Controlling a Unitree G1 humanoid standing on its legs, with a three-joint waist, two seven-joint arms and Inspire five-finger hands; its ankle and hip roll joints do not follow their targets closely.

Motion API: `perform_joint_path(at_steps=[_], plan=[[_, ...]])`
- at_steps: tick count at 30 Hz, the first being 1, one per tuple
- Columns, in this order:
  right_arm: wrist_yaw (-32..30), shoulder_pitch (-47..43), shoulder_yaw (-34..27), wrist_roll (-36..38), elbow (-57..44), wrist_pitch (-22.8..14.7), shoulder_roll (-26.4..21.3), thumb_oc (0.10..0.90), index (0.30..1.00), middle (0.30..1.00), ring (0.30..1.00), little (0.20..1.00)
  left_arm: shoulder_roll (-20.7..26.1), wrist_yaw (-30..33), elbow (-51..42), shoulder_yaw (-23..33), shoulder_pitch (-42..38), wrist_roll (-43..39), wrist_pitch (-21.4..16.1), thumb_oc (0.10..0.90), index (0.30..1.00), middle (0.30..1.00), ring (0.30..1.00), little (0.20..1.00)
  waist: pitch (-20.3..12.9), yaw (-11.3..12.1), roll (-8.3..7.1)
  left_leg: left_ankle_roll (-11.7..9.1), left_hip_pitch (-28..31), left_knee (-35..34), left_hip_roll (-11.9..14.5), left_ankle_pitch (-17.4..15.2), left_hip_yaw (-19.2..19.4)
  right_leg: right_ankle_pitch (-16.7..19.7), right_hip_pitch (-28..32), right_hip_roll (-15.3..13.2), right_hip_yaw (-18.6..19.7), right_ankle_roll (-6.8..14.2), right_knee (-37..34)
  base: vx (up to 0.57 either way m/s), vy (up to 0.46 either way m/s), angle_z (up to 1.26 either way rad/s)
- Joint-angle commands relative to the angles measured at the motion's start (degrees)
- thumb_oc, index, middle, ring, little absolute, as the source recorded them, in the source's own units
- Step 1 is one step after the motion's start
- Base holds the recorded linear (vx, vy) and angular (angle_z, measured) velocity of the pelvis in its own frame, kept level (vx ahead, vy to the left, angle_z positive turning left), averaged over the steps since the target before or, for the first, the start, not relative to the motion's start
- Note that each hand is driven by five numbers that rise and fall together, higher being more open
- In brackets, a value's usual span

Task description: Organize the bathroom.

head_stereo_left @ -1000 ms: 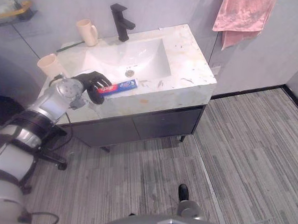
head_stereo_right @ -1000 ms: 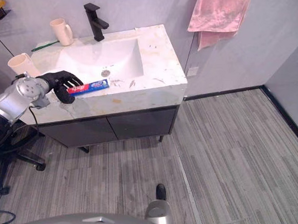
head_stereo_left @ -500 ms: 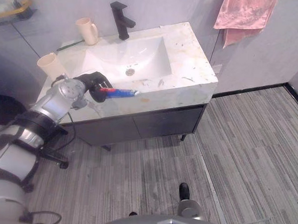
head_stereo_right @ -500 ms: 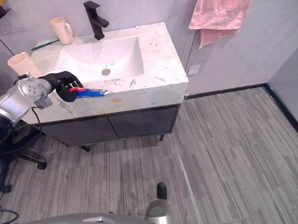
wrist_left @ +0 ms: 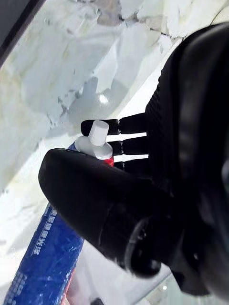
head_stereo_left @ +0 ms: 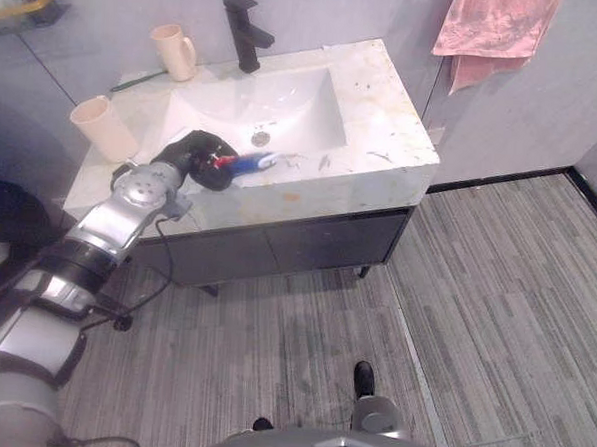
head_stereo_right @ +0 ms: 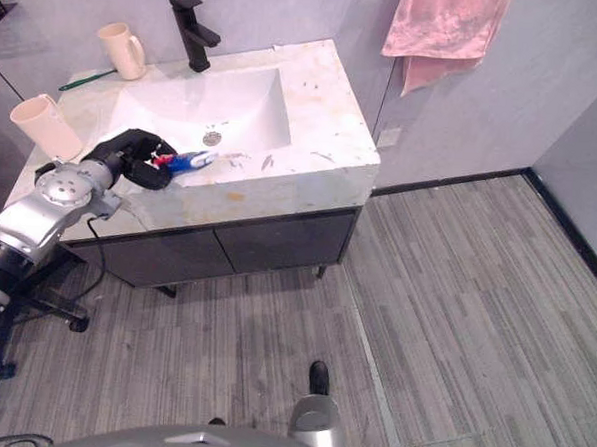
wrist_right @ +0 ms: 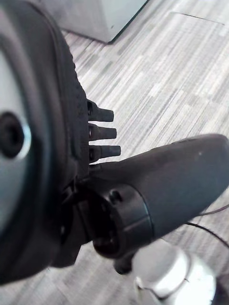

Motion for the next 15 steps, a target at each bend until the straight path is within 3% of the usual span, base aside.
perform_joint_path(at_steps=[1,4,5,7,8,10,12,14,15], plan=[[-10.8,-1.2,-2.5,10.9,5.4,3.0,-5.4,0.8,0.9,0.9,0.9,0.9,4.4,4.5,-2.3,8.4,-8.6,-2.8,-7.8,0.4,0.3,0.3,0.3,0.3,-2.9,0.0,-1.67,4.0,-0.5,3.4,-3.1,-4.2,-4.5,-6.6,3.9,2.3,2.2,2.2,-0.3,0.01,-0.034,-0.03],[-14.0,-2.3,-5.3,15.8,5.1,1.7,-7.8,0.8,0.9,0.9,0.9,0.9,5.0,4.0,-1.8,8.0,-9.4,-3.2,-8.0,0.4,0.3,0.3,0.3,0.3,-3.0,0.1,-2.22,4.1,-0.3,3.6,-3.1,-4.4,-4.5,-6.5,4.1,2.5,2.4,2.2,-0.4,0.03,-0.055,-0.04],[-16.5,-4.3,-9.2,19.8,4.7,-1.6,-12.0,0.8,0.9,0.9,0.9,0.9,6.0,3.4,-1.3,7.5,-10.8,-4.4,-8.6,0.4,0.3,0.3,0.3,0.3,-3.2,0.4,-2.9,4.2,0.2,3.6,-3.1,-4.6,-4.7,-6.4,4.4,2.7,2.6,2.1,-0.5,0.05,-0.09,-0.06],[-17.5,-6.3,-12.5,23.6,3.6,-5.1,-16.3,0.8,0.9,0.9,0.9,0.9,6.8,3.7,-1.2,7.2,-12.5,-6.9,-9.0,0.4,0.3,0.3,0.3,0.3,-3.5,0.7,-3.4,4.2,0.6,3.7,-3.2,-4.8,-5.0,-6.4,4.7,2.9,2.8,2.1,-0.5,0.05,-0.066,-0.04],[-16.9,-6.8,-13.2,23.7,3.2,-4.9,-17.4,0.8,0.9,0.9,0.9,0.9,7.0,3.8,-1.1,7.2,-12.9,-7.3,-9.2,0.4,0.3,0.3,0.3,0.3,-3.5,0.7,-3.51,4.2,0.6,3.7,-3.1,-4.8,-5.0,-6.4,4.8,2.9,2.8,2.1,-0.5,0.05,-0.066,-0.01],[-18.2,-9.5,-17.0,27.1,0.4,-10.8,-24.2,0.8,0.9,0.9,0.9,0.9,8.5,4.1,-1.2,7.2,-16.2,-10.4,-8.7,0.4,0.3,0.3,0.3,0.3,-4.0,0.9,-4.24,4.1,1.0,3.5,-3.0,-4.8,-5.3,-6.4,5.1,3.2,2.8,2.1,-0.5,0.05,-0.072,0.0],[-17.8,-11.1,-20.0,29.4,-4.9,-13.6,-29.6,0.8,0.9,0.9,0.9,0.9,10.3,5.2,-1.1,6.8,-19.5,-13.0,-7.9,0.4,0.3,0.3,0.3,0.3,-4.4,0.7,-4.93,3.9,1.2,3.4,-2.8,-4.8,-5.4,-6.5,5.1,3.5,2.8,2.0,-0.5,0.02,-0.07,0.01],[-17.7,-12.2,-21.6,32.2,-12.8,-14.3,-33.8,0.8,0.9,0.9,0.9,0.9,11.7,6.4,-0.8,6.3,-22.3,-14.7,-6.9,0.4,0.3,0.3,0.3,0.3,-4.5,0.3,-5.43,3.8,1.2,3.2,-2.7,-4.8,-5.2,-6.7,5.1,3.8,3.0,1.9,-0.5,-0.01,-0.058,0.01],[-17.4,-13.5,-24.3,34.3,-27.6,-9.9,-38.5,0.8,0.9,0.9,0.9,0.9,12.9,7.5,-0.4,6.3,-24.5,-15.9,-5.5,0.4,0.3,0.3,0.3,0.3,-4.7,-0.5,-5.82,3.5,0.9,3.3,-2.5,-4.8,-4.9,-6.9,4.8,4.2,3.3,1.8,-0.4,-0.02,-0.041,-0.01]])
